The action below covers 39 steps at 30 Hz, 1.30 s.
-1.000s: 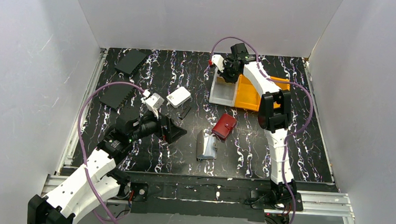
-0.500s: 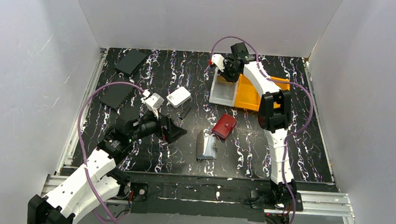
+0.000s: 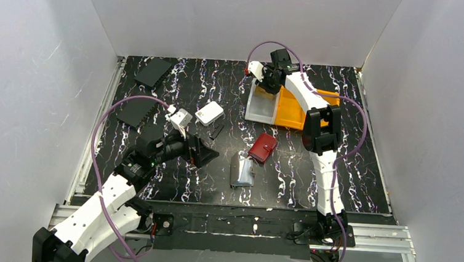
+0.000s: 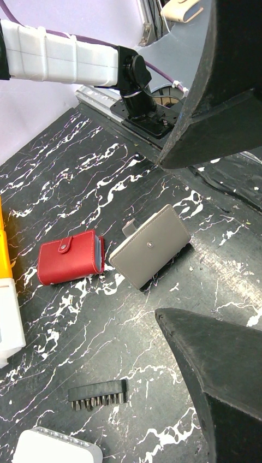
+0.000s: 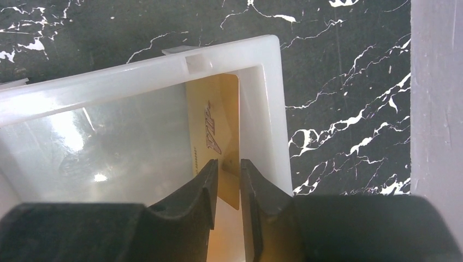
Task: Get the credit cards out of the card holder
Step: Place the credit card in the storage box.
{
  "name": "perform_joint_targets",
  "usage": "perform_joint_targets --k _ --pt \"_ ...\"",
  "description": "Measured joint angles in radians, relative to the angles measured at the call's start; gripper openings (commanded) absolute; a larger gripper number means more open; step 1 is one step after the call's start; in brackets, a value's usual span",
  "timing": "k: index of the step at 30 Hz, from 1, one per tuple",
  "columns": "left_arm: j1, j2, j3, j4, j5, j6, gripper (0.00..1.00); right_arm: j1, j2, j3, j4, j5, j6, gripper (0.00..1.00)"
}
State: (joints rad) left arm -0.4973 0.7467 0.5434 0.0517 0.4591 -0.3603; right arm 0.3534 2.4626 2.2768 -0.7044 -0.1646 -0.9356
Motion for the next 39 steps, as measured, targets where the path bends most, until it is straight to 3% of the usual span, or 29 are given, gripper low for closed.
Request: perform_joint_targets --k 39 --pt "0.0 0.013 0.0 0.0 -0.013 -0.075 0.98 0.016 -0.114 -0.083 0.044 -0.023 0.053 0.32"
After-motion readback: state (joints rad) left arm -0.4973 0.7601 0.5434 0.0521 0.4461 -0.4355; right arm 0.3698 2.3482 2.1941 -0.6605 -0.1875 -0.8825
